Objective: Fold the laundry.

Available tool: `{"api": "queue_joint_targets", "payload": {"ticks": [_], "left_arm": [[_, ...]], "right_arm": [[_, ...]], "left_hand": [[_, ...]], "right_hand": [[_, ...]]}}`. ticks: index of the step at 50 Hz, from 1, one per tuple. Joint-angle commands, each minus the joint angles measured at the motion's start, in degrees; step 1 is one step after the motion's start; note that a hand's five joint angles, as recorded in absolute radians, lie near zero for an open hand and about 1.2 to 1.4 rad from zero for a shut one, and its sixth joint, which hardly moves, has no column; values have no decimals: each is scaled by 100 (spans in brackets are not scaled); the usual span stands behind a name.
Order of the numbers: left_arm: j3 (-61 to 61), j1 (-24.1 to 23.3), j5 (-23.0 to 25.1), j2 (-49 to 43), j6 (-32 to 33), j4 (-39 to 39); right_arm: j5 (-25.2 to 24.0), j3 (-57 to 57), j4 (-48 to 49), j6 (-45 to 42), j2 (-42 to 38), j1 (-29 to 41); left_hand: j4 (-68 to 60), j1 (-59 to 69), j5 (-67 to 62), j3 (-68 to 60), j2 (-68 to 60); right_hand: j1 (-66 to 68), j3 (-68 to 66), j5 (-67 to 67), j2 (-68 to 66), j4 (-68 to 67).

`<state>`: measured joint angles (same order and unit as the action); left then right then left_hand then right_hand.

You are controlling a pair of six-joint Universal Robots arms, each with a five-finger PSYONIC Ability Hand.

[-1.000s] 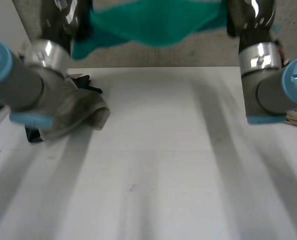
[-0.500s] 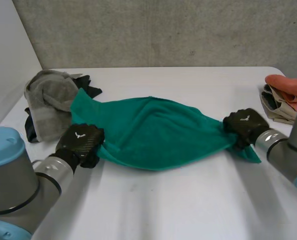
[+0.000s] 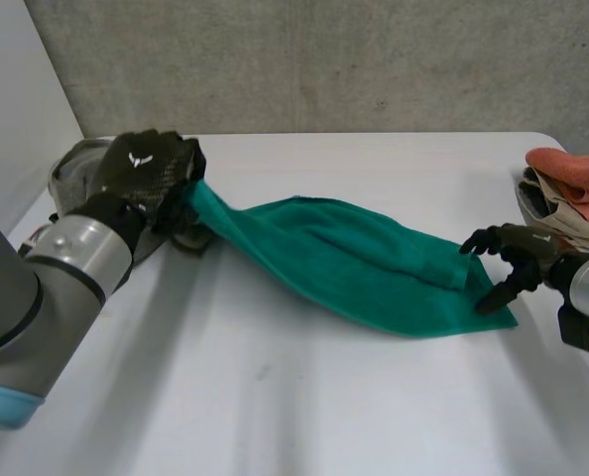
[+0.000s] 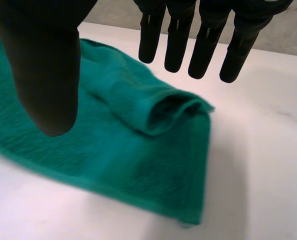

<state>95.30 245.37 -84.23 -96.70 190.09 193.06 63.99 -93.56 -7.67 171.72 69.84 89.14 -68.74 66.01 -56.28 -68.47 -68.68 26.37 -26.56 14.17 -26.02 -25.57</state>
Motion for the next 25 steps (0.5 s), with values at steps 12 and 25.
{"api": "queue_joint_targets", "payload": {"ticks": [12,25], "left_arm": [[-1777,-472,-173,195,-332,-1095],[-2068,-367,-375,722,-667,-1456]], "right_arm": [[808,-1665,2252,880,127,1561],[2532,-751,3123,425,-192,1695]], "left_hand": [[-1126,1399,-1372,-1153,-1132],[-1126,1399,-1372,-1153,-1132]], "right_hand": [[-897,916,-677,861,817],[5363,-5344,5583,-5398,-5443]]}}
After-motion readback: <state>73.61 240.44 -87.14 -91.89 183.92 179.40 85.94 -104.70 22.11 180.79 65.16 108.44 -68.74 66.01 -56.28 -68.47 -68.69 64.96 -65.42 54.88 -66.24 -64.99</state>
